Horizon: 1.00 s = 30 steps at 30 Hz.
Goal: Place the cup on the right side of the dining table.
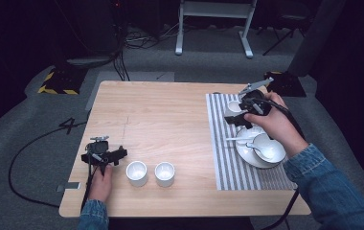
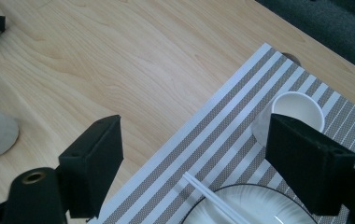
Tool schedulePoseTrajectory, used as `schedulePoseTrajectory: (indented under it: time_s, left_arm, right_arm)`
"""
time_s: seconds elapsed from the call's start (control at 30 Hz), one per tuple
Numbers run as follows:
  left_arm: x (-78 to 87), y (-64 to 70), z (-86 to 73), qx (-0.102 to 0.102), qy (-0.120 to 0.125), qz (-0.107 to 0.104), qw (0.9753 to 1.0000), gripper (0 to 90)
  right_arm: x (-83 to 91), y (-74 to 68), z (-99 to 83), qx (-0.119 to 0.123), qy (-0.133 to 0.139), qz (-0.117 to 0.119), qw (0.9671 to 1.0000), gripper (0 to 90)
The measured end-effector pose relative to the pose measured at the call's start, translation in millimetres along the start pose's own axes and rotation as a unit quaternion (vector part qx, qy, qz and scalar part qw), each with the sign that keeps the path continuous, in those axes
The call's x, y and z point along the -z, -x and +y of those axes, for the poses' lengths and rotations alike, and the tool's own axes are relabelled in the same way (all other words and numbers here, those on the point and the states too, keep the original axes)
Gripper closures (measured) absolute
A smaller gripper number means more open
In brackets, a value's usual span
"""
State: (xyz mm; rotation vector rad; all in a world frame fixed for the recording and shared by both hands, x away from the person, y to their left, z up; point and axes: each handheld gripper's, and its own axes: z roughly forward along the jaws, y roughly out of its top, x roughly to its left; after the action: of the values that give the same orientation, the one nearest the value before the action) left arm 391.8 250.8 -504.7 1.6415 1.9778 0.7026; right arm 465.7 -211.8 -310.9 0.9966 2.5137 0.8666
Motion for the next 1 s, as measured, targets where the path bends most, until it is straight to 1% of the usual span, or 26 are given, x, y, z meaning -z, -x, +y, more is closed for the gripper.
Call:
schedulePoseTrajectory:
  time_s: [0.13, 0.27, 0.37, 0.5, 0.57, 0.6, 0.63, 0.7, 0.73, 0.87, 1.0]
  left_arm:
    - [0.0, 0.0, 0.0, 0.0, 0.0, 0.0, 1.0, 0.2]
    - [0.0, 0.0, 0.0, 0.0, 0.0, 0.0, 1.0, 0.2]
    - [0.0, 0.0, 0.0, 0.0, 0.0, 0.0, 1.0, 0.2]
    - [0.0, 0.0, 0.0, 0.0, 0.0, 0.0, 1.0, 0.2]
    - [0.0, 0.0, 0.0, 0.0, 0.0, 0.0, 1.0, 0.2]
    - [0.0, 0.0, 0.0, 0.0, 0.0, 0.0, 1.0, 0.2]
    - [0.0, -0.1, 0.0, 0.0, 0.0, 0.0, 1.0, 0.2]
    - [0.0, 0.0, 0.0, 0.0, 0.0, 0.0, 1.0, 0.2]
    - [0.0, 0.0, 0.0, 0.0, 0.0, 0.0, 1.0, 0.2]
    - [0.0, 0.0, 0.0, 0.0, 0.0, 0.0, 1.0, 0.2]
    - [0.0, 0.0, 0.0, 0.0, 0.0, 0.0, 1.0, 0.1]
  right_arm:
    - [6.8, -3.4, -9.2, 0.002, 0.005, 0.0, 1.0, 19.2]
    - [6.5, -6.3, -22.6, 0.009, 0.002, -0.016, 0.9998, 19.6]
    - [8.2, -7.6, -31.5, 0.005, 0.004, -0.011, 0.9999, 19.8]
    - [11.7, -8.4, -43.4, 0.007, 0.006, -0.013, 0.9999, 19.8]
    - [12.4, -9.1, -49.0, 0.003, 0.01, -0.013, 0.9999, 19.4]
    - [11.4, -10.2, -56.7, -0.009, 0.018, -0.004, 0.9998, 19.1]
    - [11.4, -10.2, -56.7, -0.009, 0.018, -0.004, 0.9998, 19.1]
    - [8.4, -10.8, -63.7, -0.019, 0.023, 0.003, 0.9995, 19.0]
    - [6.8, -11.3, -67.0, -0.021, 0.024, 0.002, 0.9995, 19.0]
    - [0.9, -15.5, -78.4, -0.015, 0.025, -0.002, 0.9996, 19.1]
    - [-3.7, -19.8, -89.6, 0.0, 0.022, -0.008, 0.9997, 19.7]
